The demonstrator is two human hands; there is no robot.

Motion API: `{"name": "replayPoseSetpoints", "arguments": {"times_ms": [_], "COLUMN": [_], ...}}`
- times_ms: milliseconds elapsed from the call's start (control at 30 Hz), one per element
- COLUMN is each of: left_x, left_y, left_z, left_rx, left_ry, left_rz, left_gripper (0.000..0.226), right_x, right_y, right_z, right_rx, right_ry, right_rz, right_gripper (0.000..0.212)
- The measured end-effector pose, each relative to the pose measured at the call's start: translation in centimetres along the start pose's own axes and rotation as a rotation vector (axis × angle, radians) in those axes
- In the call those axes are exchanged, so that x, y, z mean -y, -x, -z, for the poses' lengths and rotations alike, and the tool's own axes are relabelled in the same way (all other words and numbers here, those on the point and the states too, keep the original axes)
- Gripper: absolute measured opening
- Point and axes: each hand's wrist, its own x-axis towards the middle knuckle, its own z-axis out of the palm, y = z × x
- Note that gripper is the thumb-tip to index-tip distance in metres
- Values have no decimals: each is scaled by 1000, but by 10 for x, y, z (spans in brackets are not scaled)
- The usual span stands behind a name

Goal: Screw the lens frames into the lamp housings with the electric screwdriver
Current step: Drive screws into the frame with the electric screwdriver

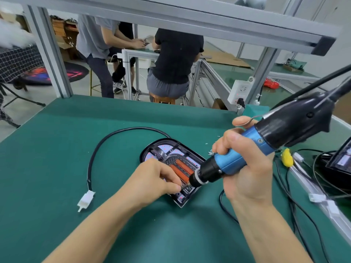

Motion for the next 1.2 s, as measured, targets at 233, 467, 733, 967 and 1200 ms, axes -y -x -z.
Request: {"name": "replayPoseSetpoints", "arguments": {"times_ms": [233, 467, 733, 967, 1200], "left_x": [3, -25, -76, -82, -69], "left_y": [-1, -12, -76, -125, -137], "left_z": [-6, -5, -48, -81, -94], "left_rx": [-33, -99, -234, -235, -144], "left_ry": [-133, 113, -360, -895, -996], "left_rz": [47, -97, -247, -129, -81], "left_gripper": [24, 15, 11, 21, 29], "right_x": [-8, 14, 33, 14, 10], "right_y": [2, -29, -76, -83, -83], "right_z": [7, 28, 65, 98, 118], "right_rx": [-77, -185, -167, -269, -284], "right_ry": [1, -17, 395, 606, 756], "right_rz": [-35, 85, 114, -105, -245], "right_gripper": [22, 19, 23, 14, 17]}}
